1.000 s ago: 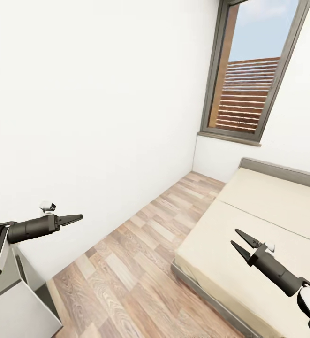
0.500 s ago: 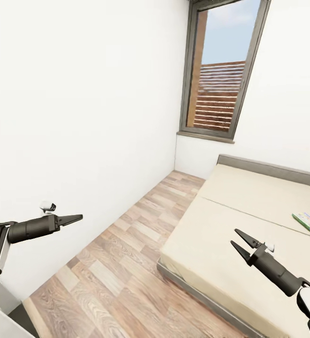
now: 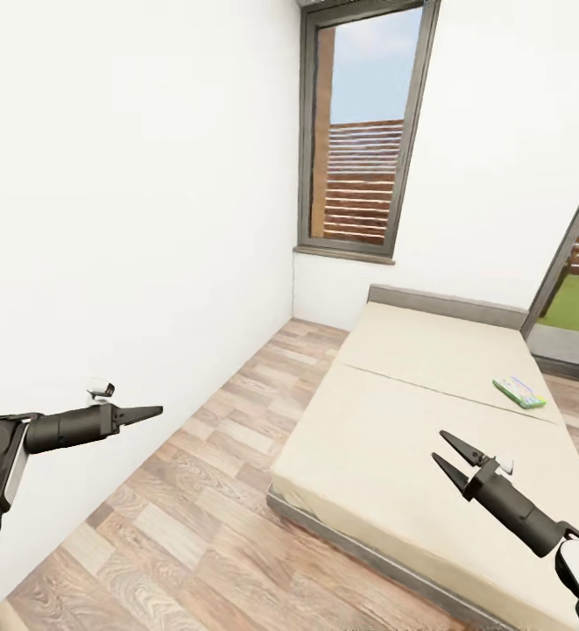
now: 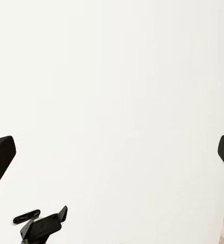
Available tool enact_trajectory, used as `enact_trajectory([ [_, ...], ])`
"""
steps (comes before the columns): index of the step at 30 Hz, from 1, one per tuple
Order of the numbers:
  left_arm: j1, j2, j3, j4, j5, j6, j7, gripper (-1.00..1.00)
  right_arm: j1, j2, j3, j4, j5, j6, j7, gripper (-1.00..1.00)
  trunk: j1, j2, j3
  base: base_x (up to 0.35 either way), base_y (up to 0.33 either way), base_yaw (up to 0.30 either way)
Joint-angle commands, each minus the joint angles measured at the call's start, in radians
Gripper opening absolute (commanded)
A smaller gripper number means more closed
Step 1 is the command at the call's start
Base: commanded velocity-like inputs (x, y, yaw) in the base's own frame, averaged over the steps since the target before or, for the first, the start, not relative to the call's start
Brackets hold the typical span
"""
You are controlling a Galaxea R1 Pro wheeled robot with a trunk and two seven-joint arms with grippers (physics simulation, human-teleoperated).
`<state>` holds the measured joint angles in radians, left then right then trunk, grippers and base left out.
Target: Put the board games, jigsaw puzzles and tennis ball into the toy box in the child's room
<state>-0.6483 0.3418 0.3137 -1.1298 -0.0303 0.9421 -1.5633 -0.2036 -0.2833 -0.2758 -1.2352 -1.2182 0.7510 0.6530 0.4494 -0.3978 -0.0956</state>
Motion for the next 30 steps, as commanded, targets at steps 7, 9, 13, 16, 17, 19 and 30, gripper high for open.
enact_trajectory([
  [7, -0.001, -0.006, -0.004, -0.001, -0.002, 0.012, 0.030, 1.00, -0.001, -0.004, 0.000, 0.052, -0.003, -0.013, 0.001, 1.00, 0.001, -0.002, 0.001, 0.000, 0.000, -0.279],
  [9, -0.001, -0.010, -0.005, -0.001, -0.003, 0.012, 0.034, 1.00, -0.001, -0.005, 0.000, 0.056, -0.003, -0.015, 0.001, 1.00, 0.001, -0.002, 0.002, 0.000, 0.000, -0.279],
  [13, -0.001, -0.017, -0.006, -0.001, -0.003, 0.011, 0.037, 1.00, -0.001, -0.006, 0.000, 0.061, -0.003, -0.021, 0.000, 1.00, 0.001, -0.002, 0.003, 0.000, 0.000, -0.279],
  [16, -0.001, -0.020, -0.007, -0.001, -0.003, 0.011, 0.040, 1.00, -0.001, -0.006, 0.000, 0.071, -0.003, -0.027, 0.001, 1.00, 0.001, -0.002, 0.004, 0.000, 0.000, -0.279],
  [17, -0.001, -0.020, -0.007, -0.001, -0.003, 0.011, 0.043, 1.00, -0.001, -0.007, 0.000, 0.077, -0.003, -0.029, 0.001, 1.00, 0.001, -0.002, 0.005, 0.000, 0.000, -0.279],
  [19, -0.001, -0.021, -0.007, -0.001, -0.003, 0.011, 0.049, 1.00, -0.001, -0.007, 0.000, 0.088, -0.003, -0.030, 0.001, 1.00, 0.001, -0.002, 0.006, 0.000, 0.000, -0.279],
  [30, -0.001, -0.024, -0.007, -0.001, -0.003, 0.010, 0.093, 1.00, -0.002, -0.008, 0.000, 0.104, -0.003, -0.032, 0.000, 1.00, 0.001, -0.002, 0.010, 0.000, 0.000, -0.279],
])
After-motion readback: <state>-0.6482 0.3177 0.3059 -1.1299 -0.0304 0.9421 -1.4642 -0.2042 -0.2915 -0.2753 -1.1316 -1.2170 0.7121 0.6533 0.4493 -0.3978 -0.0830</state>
